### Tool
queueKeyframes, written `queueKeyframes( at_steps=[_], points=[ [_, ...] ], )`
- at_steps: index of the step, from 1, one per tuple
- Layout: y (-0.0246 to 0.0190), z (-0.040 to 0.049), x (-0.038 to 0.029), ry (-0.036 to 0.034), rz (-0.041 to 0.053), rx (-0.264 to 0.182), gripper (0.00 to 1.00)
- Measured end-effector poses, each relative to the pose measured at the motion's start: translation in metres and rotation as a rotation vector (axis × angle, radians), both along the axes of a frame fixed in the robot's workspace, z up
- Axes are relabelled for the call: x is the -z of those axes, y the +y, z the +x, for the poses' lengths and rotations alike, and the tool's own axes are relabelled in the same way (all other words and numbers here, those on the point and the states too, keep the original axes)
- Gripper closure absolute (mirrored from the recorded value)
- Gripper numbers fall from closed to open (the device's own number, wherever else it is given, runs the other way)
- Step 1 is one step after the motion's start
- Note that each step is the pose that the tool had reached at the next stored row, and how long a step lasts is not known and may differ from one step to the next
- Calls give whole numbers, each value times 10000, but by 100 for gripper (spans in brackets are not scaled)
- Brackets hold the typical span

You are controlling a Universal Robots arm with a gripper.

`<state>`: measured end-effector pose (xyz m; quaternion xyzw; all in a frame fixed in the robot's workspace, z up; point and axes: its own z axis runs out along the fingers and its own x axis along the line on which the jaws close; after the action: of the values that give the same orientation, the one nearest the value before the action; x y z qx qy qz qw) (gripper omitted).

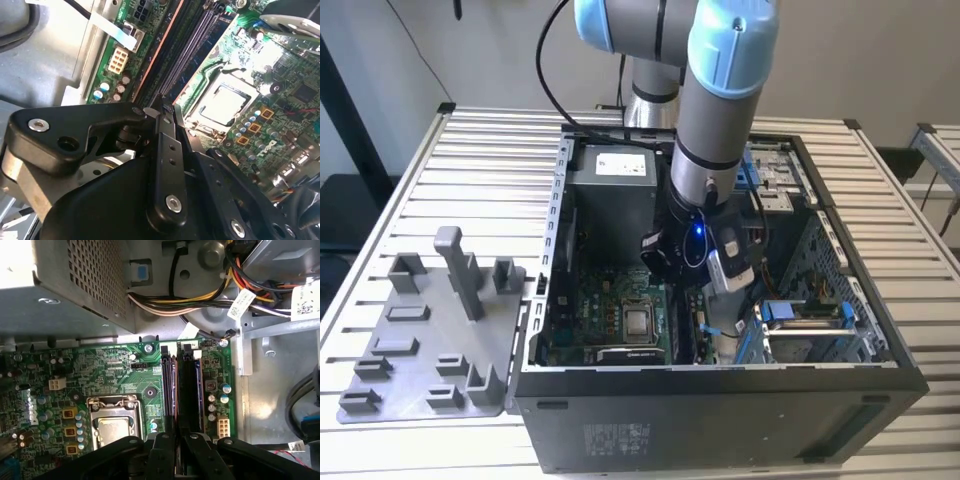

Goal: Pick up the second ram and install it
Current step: 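Insert the second ram into the second slot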

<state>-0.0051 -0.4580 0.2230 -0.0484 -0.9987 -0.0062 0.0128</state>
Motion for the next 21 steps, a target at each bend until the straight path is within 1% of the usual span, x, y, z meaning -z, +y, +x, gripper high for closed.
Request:
queueKeyframes(
  at_steps=[6,8,10,18,21],
  points=[
    [3,3,1,0,-6,-39,86],
    [2,3,-16,0,-33,-72,86],
    [2,3,-21,-3,-37,-113,86],
    [2,35,-22,-6,-40,-593,86],
    [2,44,-11,-7,-34,-670,86]
  ],
)
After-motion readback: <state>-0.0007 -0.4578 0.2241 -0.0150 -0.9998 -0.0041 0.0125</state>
